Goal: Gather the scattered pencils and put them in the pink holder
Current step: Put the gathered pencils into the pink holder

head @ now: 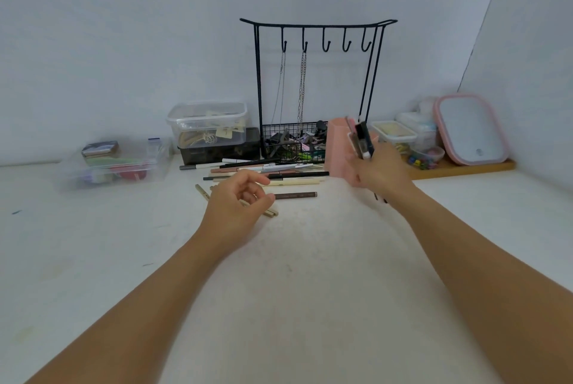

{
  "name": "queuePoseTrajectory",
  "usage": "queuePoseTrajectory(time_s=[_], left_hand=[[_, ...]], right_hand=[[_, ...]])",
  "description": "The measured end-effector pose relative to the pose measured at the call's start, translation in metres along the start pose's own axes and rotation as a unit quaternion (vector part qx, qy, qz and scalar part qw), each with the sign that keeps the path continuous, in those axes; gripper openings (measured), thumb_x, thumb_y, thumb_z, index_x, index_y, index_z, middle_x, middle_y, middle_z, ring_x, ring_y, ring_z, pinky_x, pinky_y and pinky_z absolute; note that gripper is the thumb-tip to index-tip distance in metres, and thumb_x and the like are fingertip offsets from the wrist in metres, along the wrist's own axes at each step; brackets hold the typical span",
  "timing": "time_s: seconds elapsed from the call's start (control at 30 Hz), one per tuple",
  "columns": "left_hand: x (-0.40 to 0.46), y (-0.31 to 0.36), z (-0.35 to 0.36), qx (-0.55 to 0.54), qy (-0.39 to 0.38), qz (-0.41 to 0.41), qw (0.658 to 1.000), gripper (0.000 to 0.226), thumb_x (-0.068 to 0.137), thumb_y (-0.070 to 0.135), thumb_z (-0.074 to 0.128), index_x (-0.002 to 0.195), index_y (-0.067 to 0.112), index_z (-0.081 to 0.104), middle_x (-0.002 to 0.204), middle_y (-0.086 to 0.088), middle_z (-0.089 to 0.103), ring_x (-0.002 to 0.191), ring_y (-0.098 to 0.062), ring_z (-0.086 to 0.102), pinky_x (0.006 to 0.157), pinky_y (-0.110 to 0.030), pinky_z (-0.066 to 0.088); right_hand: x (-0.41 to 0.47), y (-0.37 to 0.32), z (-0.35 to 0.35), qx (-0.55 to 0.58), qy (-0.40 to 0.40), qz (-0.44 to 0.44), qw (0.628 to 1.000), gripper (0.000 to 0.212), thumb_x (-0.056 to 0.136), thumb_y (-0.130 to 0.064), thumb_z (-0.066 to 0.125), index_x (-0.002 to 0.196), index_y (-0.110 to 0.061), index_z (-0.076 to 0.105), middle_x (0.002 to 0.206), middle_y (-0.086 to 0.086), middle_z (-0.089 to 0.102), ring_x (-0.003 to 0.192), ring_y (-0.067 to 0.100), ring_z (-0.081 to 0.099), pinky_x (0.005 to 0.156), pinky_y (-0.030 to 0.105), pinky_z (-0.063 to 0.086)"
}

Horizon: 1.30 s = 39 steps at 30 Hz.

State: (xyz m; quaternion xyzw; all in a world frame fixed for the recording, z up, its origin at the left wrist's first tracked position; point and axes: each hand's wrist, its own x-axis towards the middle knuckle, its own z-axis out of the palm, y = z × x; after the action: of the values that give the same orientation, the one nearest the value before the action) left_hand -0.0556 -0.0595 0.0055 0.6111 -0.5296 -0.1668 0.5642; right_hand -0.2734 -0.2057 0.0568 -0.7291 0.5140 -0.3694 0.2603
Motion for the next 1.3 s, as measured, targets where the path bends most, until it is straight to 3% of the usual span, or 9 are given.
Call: queuePoseTrajectory(time_s=[0.17, 0.33, 0.5, 0.6, 0.67, 0.87, 1.03, 1.17, 1.3], left_hand=[[0.001, -0.004, -0.001, 0.005, 0.002, 0.005, 1.000, 0.020, 0.086, 0.011, 0.078, 0.099, 0.024, 0.071, 0.078, 0.000, 0.067, 0.069, -0.008, 0.058, 0.068, -0.020, 0.051], [0.002, -0.004, -0.001, 0.010, 0.003, 0.015, 1.000, 0.019, 0.086, 0.011, 0.078, 0.097, 0.024, 0.071, 0.078, -0.003, 0.067, 0.068, -0.010, 0.057, 0.070, -0.025, 0.052], [0.002, -0.005, -0.001, 0.011, 0.002, 0.020, 1.000, 0.019, 0.086, 0.011, 0.078, 0.096, 0.025, 0.071, 0.080, -0.005, 0.068, 0.071, -0.014, 0.058, 0.072, -0.030, 0.053], [0.002, -0.006, 0.000, 0.013, 0.000, 0.024, 1.000, 0.018, 0.086, 0.011, 0.078, 0.096, 0.024, 0.071, 0.079, -0.006, 0.068, 0.070, -0.015, 0.059, 0.073, -0.032, 0.053], [0.003, -0.007, -0.001, 0.016, 0.000, 0.023, 1.000, 0.017, 0.086, 0.011, 0.078, 0.096, 0.024, 0.071, 0.079, -0.008, 0.069, 0.070, -0.016, 0.058, 0.073, -0.033, 0.052], [0.004, -0.010, -0.002, 0.016, -0.001, 0.021, 1.000, 0.017, 0.087, 0.012, 0.078, 0.096, 0.025, 0.071, 0.078, -0.008, 0.069, 0.068, -0.016, 0.058, 0.069, -0.031, 0.051], [0.006, -0.013, -0.001, 0.014, -0.003, 0.017, 1.000, 0.016, 0.087, 0.014, 0.078, 0.095, 0.026, 0.071, 0.071, 0.005, 0.067, 0.064, -0.012, 0.056, 0.063, -0.024, 0.049], [0.006, -0.013, -0.001, 0.017, -0.004, 0.023, 1.000, 0.015, 0.088, 0.014, 0.077, 0.095, 0.026, 0.071, 0.075, 0.000, 0.068, 0.064, -0.012, 0.056, 0.064, -0.022, 0.049], [0.007, -0.013, -0.002, 0.022, -0.001, 0.024, 0.999, 0.016, 0.087, 0.015, 0.077, 0.095, 0.027, 0.071, 0.077, -0.002, 0.068, 0.064, -0.013, 0.056, 0.066, -0.027, 0.049]], right_hand=[[0.002, 0.012, -0.006, -0.075, -0.039, 0.020, 0.996, 0.015, 0.097, -0.023, 0.060, 0.089, -0.012, 0.066, 0.074, 0.004, 0.062, 0.069, 0.021, 0.058, 0.054, 0.029, 0.040], [-0.021, 0.007, -0.031, -0.092, -0.083, -0.004, 0.992, 0.012, 0.094, -0.022, 0.062, 0.082, -0.018, 0.061, 0.076, 0.006, 0.065, 0.074, 0.024, 0.063, 0.064, 0.034, 0.049], [-0.017, -0.010, -0.074, 0.188, 0.037, 0.043, 0.981, 0.014, 0.092, -0.022, 0.071, 0.089, -0.009, 0.067, 0.073, 0.005, 0.070, 0.059, 0.014, 0.064, 0.062, 0.030, 0.057], [0.012, -0.019, -0.089, 0.409, 0.049, 0.061, 0.909, 0.015, 0.095, -0.023, 0.068, 0.095, -0.009, 0.062, 0.070, 0.002, 0.066, 0.063, 0.016, 0.066, 0.069, 0.032, 0.061], [0.035, -0.019, -0.083, 0.472, 0.050, 0.073, 0.877, 0.014, 0.095, -0.021, 0.069, 0.096, -0.009, 0.061, 0.071, 0.004, 0.066, 0.067, 0.018, 0.066, 0.079, 0.037, 0.062], [0.071, -0.016, -0.048, 0.439, 0.056, 0.094, 0.892, 0.021, 0.095, -0.020, 0.069, 0.107, -0.005, 0.062, 0.077, 0.007, 0.068, 0.068, 0.020, 0.069, 0.076, 0.036, 0.062], [0.076, -0.007, -0.030, 0.252, 0.065, 0.050, 0.964, 0.024, 0.096, -0.030, 0.064, 0.097, -0.007, 0.071, 0.085, 0.004, 0.078, 0.077, 0.012, 0.074, 0.069, 0.027, 0.052], [0.071, 0.004, -0.019, 0.223, 0.051, 0.067, 0.971, 0.016, 0.093, -0.030, 0.067, 0.085, -0.016, 0.068, 0.081, 0.000, 0.075, 0.072, 0.014, 0.069, 0.066, 0.027, 0.053], [0.071, 0.027, -0.011, 0.218, -0.005, 0.128, 0.967, 0.009, 0.087, -0.018, 0.063, 0.093, -0.013, 0.068, 0.079, 0.003, 0.068, 0.072, 0.022, 0.062, 0.061, 0.029, 0.048]])
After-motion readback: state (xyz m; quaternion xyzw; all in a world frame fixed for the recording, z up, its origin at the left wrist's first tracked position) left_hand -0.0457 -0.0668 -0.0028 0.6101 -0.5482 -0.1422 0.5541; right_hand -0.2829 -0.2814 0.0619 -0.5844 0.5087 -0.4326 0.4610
